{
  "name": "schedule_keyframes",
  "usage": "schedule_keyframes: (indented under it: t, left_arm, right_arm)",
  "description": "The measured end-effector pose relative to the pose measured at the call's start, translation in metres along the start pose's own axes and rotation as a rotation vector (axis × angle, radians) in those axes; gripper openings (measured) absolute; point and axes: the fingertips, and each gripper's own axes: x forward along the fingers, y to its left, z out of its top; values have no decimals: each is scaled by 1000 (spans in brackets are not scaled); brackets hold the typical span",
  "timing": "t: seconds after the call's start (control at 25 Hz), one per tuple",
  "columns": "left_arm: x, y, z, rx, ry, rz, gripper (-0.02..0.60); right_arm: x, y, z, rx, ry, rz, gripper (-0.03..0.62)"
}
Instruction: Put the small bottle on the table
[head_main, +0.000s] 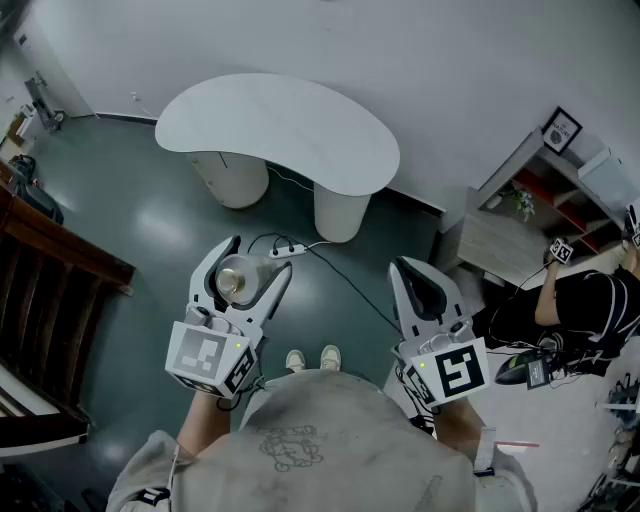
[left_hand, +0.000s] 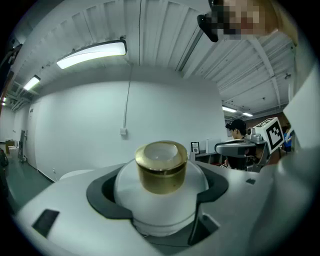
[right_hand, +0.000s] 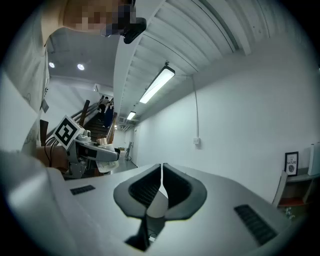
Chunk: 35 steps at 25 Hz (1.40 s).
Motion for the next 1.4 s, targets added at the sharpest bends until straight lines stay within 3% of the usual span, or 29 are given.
schedule_keyframes:
  t: [0.28, 1.4]
  left_arm:
    - [-1, -1, -3, 3, 2, -6, 341]
    - [51, -42, -8, 14, 6, -53, 341]
  right_arm:
    - [-4, -1, -2, 43, -15, -13, 34]
    - [-11, -53, -33, 50, -8, -15, 35]
